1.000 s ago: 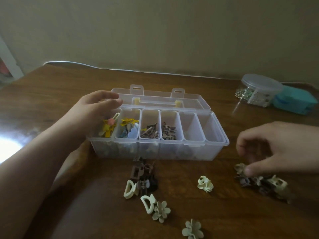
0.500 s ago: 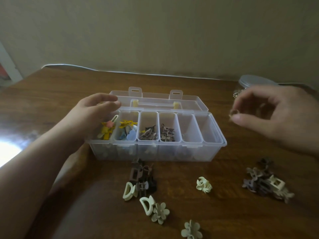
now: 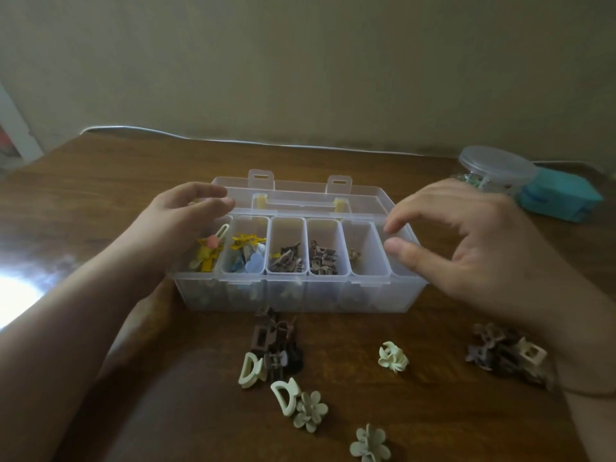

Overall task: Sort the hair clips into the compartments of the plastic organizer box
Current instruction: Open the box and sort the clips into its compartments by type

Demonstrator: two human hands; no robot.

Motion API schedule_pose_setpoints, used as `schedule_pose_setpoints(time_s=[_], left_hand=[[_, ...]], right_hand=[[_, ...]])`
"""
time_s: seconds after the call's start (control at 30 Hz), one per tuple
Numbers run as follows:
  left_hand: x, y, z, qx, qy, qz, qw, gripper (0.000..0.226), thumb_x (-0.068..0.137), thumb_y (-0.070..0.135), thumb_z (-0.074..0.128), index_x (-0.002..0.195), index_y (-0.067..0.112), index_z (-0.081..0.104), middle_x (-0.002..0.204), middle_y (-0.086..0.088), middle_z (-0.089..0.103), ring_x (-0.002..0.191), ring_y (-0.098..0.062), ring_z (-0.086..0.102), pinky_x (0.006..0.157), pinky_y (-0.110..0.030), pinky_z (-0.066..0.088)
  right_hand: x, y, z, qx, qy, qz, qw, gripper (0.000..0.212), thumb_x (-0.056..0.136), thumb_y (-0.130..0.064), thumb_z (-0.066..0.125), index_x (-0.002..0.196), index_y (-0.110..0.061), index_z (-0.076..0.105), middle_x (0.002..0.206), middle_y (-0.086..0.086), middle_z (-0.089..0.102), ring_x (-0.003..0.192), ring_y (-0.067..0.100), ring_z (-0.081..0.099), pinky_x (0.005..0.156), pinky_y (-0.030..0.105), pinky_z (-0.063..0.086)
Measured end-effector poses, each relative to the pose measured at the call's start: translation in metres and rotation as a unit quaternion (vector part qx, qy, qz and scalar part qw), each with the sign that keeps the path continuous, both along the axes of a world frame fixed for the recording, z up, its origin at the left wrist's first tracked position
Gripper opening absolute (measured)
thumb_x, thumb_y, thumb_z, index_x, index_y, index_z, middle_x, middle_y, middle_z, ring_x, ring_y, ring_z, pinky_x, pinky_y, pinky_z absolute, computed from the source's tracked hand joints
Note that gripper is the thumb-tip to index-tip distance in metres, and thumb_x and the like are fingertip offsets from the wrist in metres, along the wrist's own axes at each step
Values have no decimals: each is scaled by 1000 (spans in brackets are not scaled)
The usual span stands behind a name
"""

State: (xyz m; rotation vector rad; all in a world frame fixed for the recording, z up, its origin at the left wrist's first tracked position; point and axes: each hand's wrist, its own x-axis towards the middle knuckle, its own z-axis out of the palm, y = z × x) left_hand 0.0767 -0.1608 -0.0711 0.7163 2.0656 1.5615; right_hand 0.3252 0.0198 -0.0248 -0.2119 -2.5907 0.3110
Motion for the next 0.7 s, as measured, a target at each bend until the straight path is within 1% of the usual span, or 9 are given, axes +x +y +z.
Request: schedule_pose_setpoints(time_s=[0.07,0.13,0.2,0.27,0.33,0.4,0.5,0.6,0.7], left_hand=[[0,-1,1,-1,-1,-1,1000,46,74,39,74,118,28,66,113,-6,70,106,-23,66,87,-39,52],[1,-1,1,2,-1,1,1000,50,68,41,72,116,28,67,112,-8,71,105,-25,67,89,-40,52],[0,-1,-1,5,0,2,1000,41,79,35,75,118,26,66,112,-8,70,106,-25,66,89,-40,52],[-2,0,-2,7,1,5,1000,30,89,30,67,119,26,66,113,-7,69,106,-24,66,88,-39,53],[-2,1,-3,7,0,6,1000,29,90,29,65,119,26,66,113,-7,69,106,-24,66,88,-38,53],[-1,0,-2,7,2,6,1000,29,90,30,65,119,26,66,113,-6,69,105,-23,66,86,-38,53],[0,0,-1,5,2,5,1000,29,91,30,65,120,26,65,114,-5,68,104,-21,65,83,-36,52],[0,-1,0,6,-1,8,1000,29,91,29,65,120,26,65,113,-6,69,105,-24,66,88,-39,53],[-1,-1,-1,6,3,3,1000,29,91,29,65,120,25,65,112,-7,69,105,-25,66,86,-38,53]], right_hand=[[10,0,13,7,0,-6,1000,15,84,-44,61,91,-33,67,88,-22,64,88,-4,58,75,24,48],[26,6,21,15,-43,-8,999,22,80,-56,57,94,-41,63,85,-26,63,87,-7,58,71,20,47],[46,16,21,18,-159,-8,987,40,72,-75,51,107,-56,54,100,-33,59,99,-11,54,77,23,49],[67,26,8,16,-277,-5,961,57,65,-87,47,119,-71,37,121,-43,41,115,-16,41,89,24,45],[84,33,-12,40,-314,0,949,59,66,-89,42,122,-76,29,128,-46,30,127,-16,27,97,27,41],[94,33,-28,49,-301,-4,952,44,77,-82,39,120,-73,36,124,-43,39,129,-12,30,98,30,42],[96,32,-42,42,-233,11,971,22,91,-64,40,112,-66,47,109,-38,52,116,-7,47,88,20,42],[89,29,-46,17,-170,18,985,20,89,-50,52,106,-60,54,102,-35,57,106,-2,56,87,24,42],[78,22,-36,4,-88,37,995,19,84,-42,61,102,-46,64,101,-28,61,103,3,60,85,24,46]])
